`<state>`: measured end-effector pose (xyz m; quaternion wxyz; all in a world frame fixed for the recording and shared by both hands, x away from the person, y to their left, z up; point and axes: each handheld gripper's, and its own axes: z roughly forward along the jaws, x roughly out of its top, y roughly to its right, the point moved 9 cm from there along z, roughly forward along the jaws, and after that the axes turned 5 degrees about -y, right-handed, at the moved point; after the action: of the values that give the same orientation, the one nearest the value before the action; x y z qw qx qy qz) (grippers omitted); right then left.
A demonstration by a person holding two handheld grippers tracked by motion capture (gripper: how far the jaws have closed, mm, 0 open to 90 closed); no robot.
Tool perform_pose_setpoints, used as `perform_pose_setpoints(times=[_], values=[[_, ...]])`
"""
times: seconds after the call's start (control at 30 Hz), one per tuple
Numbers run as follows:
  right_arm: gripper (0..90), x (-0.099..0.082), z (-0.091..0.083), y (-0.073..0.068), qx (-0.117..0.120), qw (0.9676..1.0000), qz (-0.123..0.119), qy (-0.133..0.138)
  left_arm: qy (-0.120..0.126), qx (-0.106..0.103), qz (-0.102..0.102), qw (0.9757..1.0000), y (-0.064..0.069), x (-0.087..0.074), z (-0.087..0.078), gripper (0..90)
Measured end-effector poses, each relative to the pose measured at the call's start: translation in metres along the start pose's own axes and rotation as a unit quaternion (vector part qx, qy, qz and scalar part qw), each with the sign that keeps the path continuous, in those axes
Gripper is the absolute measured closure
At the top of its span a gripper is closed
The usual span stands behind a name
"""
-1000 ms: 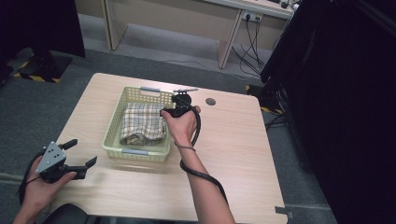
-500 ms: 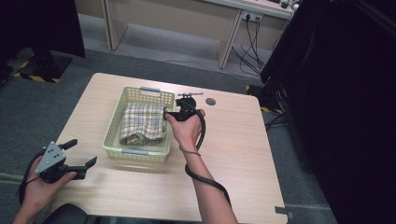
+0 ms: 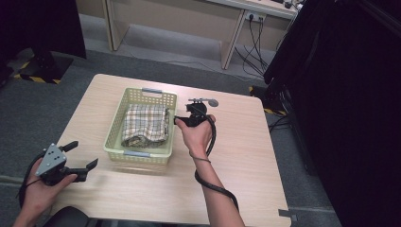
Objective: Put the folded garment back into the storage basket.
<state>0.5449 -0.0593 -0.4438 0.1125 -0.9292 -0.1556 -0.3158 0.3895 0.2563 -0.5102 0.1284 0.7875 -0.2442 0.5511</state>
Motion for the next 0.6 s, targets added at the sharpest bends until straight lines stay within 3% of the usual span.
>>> perform_pose_setpoints(times=[0.37, 0.6], values=[[18.9, -0.012, -0.005, 0.013, -0.005, 1.0, -0.003, 0.003, 0.001, -0.001, -0.001, 1.0, 0.0, 0.0, 0.0, 6.6], [18.9, -0.019, -0.007, 0.022, 0.004, 1.0, 0.008, 0.003, 0.001, -0.001, -0.001, 1.0, 0.0, 0.0, 0.0, 6.6]])
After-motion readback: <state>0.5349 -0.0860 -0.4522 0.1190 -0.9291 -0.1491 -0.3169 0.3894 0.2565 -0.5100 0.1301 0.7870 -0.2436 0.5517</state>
